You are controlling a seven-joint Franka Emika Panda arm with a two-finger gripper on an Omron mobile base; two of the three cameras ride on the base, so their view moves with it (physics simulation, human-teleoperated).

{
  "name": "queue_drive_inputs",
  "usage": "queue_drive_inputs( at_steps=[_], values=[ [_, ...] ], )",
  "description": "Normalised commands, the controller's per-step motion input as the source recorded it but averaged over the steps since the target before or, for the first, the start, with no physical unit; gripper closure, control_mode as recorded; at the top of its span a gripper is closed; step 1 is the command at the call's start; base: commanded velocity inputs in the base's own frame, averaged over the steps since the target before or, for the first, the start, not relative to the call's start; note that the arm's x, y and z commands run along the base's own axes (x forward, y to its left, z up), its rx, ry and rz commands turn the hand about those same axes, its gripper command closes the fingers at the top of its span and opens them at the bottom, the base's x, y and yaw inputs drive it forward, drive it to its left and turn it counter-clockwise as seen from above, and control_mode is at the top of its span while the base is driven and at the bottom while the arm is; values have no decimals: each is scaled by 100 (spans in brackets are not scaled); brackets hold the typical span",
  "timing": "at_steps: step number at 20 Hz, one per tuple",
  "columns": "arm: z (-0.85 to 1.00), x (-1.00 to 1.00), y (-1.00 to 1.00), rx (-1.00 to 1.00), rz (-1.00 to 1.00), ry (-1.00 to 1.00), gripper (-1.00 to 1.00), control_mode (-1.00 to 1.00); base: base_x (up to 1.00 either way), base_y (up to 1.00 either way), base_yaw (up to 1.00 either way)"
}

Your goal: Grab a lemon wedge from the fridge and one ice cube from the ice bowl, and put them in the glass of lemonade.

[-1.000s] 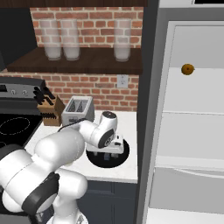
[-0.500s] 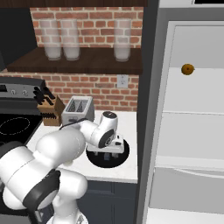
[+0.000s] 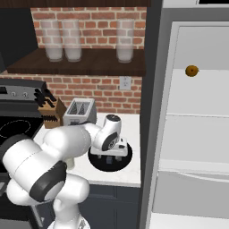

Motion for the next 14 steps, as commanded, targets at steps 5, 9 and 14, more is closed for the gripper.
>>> queue_drive_inputs(
  at_steps=[5, 9, 14],
  values=[
    [0, 0, -1, 0, 0, 0, -100, -100, 0, 0, 0],
    [0, 0, 0, 0, 0, 0, -100, -100, 0, 0, 0],
    [0, 0, 0, 0, 0, 0, -100, -100, 0, 0, 0]
  ],
)
